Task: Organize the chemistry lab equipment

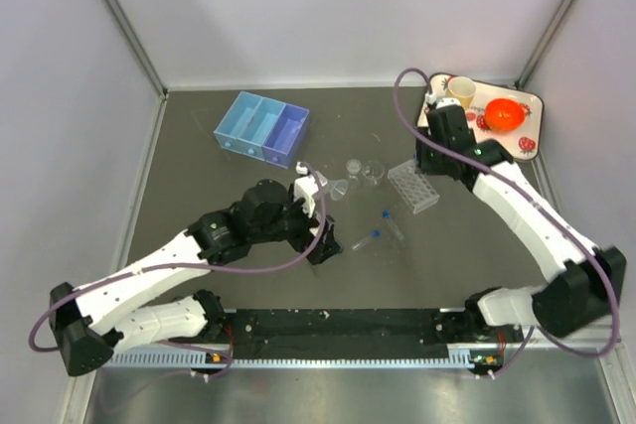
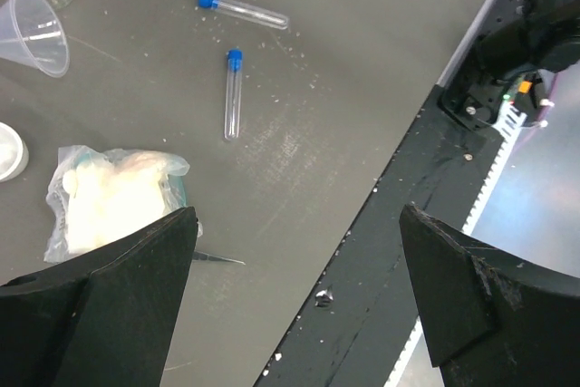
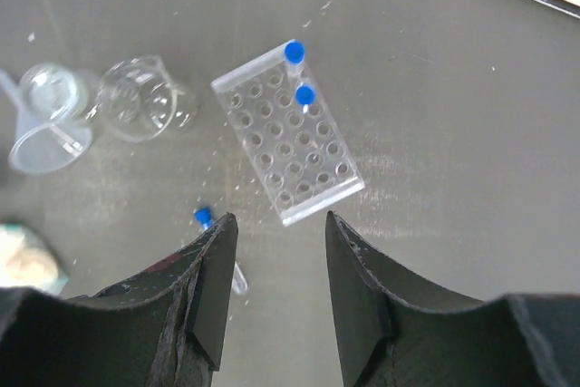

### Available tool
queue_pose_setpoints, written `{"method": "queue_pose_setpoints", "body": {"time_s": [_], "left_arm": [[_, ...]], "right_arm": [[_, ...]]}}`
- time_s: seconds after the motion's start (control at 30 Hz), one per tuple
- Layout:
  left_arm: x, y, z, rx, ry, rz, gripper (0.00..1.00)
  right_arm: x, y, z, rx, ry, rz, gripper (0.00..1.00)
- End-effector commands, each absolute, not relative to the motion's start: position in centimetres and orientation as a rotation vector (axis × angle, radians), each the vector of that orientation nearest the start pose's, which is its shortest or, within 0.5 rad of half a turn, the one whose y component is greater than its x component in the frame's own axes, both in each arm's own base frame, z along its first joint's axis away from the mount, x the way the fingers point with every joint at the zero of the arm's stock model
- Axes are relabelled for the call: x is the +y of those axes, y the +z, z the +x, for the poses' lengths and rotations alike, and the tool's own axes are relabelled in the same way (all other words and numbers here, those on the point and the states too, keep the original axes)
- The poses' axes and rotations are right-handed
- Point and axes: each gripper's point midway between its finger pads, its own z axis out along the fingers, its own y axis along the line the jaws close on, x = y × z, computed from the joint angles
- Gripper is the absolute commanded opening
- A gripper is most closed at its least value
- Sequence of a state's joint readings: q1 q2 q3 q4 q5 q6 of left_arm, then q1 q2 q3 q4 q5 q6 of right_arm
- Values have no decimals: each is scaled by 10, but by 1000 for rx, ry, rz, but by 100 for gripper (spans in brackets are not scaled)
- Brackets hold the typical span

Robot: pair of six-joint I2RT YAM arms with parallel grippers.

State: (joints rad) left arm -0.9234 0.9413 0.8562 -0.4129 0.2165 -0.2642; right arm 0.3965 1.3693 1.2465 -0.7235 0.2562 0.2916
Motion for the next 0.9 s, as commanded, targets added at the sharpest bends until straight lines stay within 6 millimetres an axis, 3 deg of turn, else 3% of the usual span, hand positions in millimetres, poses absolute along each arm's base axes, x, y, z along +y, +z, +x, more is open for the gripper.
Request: {"method": "queue_pose_setpoints", "body": {"time_s": [0.0,0.03,0.1,0.2,0.43,0.67,0.87], "left_arm": [[-289,198,165,2070,-883,817,97],[-293,185,169,2109,-857,826,94],[-301,176,173,2126,-844,832,88],[-313,157,183,2167,-818,839,88],[-349,111,204,2279,-754,903,78],[-366,75,221,2345,-643,965,66],[-370,46,228,2396,-556,976,65]], "right_arm": [[110,216,302,2305,61,-26,45],[111,215,294,2306,83,-40,45],[115,225,277,2276,133,-59,45],[122,232,256,2257,214,-99,46],[125,241,221,2239,331,-157,47],[119,245,210,2230,330,-190,47],[118,248,210,2222,323,-196,47]]}}
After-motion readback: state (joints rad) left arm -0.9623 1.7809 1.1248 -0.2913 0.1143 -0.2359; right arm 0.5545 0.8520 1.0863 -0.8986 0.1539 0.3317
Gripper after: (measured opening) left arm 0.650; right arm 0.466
